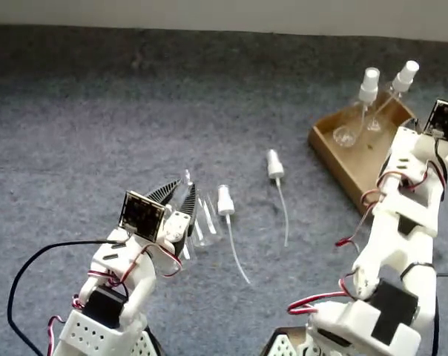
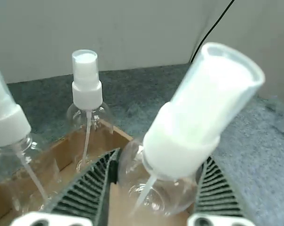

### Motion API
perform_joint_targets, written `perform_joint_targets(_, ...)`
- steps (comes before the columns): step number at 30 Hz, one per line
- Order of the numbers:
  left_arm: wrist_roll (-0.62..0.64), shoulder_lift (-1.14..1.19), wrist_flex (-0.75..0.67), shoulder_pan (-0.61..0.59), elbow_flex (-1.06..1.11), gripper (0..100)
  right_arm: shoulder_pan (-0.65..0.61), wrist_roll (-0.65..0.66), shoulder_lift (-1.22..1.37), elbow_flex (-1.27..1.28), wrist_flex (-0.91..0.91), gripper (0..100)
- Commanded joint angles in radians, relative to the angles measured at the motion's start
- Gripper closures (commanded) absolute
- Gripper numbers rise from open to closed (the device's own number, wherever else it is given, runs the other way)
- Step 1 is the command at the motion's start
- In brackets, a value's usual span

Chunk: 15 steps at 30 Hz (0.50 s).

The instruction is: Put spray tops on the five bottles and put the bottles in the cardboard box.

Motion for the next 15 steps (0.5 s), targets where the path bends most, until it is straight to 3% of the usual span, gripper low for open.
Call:
perform_joint_targets(1,-0.008,-0.002,0.006,-0.012,0.019,95,-0.012,0.015,0.045,-0.12,-0.036,85.7)
perform_joint_targets(15,-0.008,-0.002,0.006,-0.012,0.019,95,-0.054,0.015,0.275,-0.294,-0.036,85.7)
